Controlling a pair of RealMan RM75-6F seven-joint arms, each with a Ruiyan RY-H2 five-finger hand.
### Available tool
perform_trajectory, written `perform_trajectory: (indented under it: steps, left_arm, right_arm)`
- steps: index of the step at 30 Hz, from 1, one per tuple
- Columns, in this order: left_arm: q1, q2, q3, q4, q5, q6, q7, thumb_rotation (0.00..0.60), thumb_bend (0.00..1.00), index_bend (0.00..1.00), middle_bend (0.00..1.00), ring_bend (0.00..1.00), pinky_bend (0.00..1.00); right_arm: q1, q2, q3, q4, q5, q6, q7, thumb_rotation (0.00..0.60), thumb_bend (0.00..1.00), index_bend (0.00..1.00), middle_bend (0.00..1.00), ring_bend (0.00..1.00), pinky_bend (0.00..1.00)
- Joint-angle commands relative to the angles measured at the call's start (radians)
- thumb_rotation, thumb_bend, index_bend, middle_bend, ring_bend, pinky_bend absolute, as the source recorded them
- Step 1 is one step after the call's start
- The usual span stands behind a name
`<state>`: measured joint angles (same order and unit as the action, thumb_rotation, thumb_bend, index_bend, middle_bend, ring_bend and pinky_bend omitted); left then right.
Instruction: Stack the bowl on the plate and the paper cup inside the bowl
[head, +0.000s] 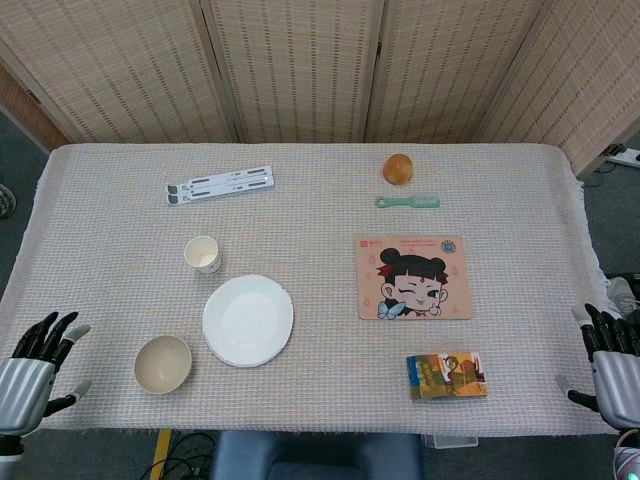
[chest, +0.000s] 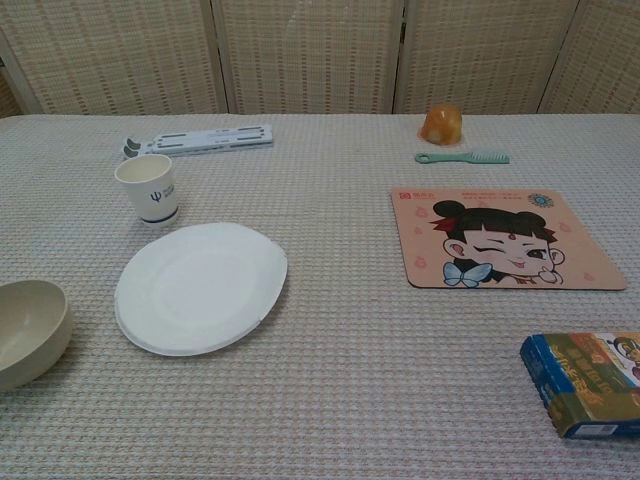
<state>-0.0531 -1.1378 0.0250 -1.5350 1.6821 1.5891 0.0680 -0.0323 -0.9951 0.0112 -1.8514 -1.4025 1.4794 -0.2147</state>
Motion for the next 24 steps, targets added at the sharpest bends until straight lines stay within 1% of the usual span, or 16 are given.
perform_trajectory:
  steps: [1, 14, 20, 24]
  left_arm:
    - [-0.002, -0.003, 0.001, 0.001, -0.002, -0.006, 0.002, 0.6, 0.2, 0.22, 0.12, 0.0, 0.16]
    - [-0.017, -0.009, 0.009, -0.005, 0.006, -0.032, 0.002, 0.6, 0.2, 0.22, 0.12, 0.0, 0.16]
    - [-0.023, -0.009, 0.028, -0.041, 0.019, -0.059, 0.027, 0.6, 0.2, 0.23, 0.12, 0.0, 0.16]
    - [-0.022, -0.022, 0.043, -0.062, 0.024, -0.077, 0.055, 0.6, 0.2, 0.26, 0.12, 0.0, 0.16]
  right_arm:
    - [-0.002, 0.002, 0.001, -0.001, 0.0, 0.005, 0.004, 0.6, 0.22, 0.0, 0.0, 0.0, 0.0]
    - [-0.021, 0.007, -0.001, -0.003, -0.02, 0.04, 0.017, 0.6, 0.22, 0.0, 0.0, 0.0, 0.0]
    - [-0.008, 0.005, 0.006, 0.006, -0.022, 0.023, 0.032, 0.6, 0.22, 0.0, 0.0, 0.0, 0.0]
    - [0.006, 0.01, 0.014, 0.019, -0.009, -0.004, 0.057, 0.6, 0.22, 0.0, 0.0, 0.0, 0.0]
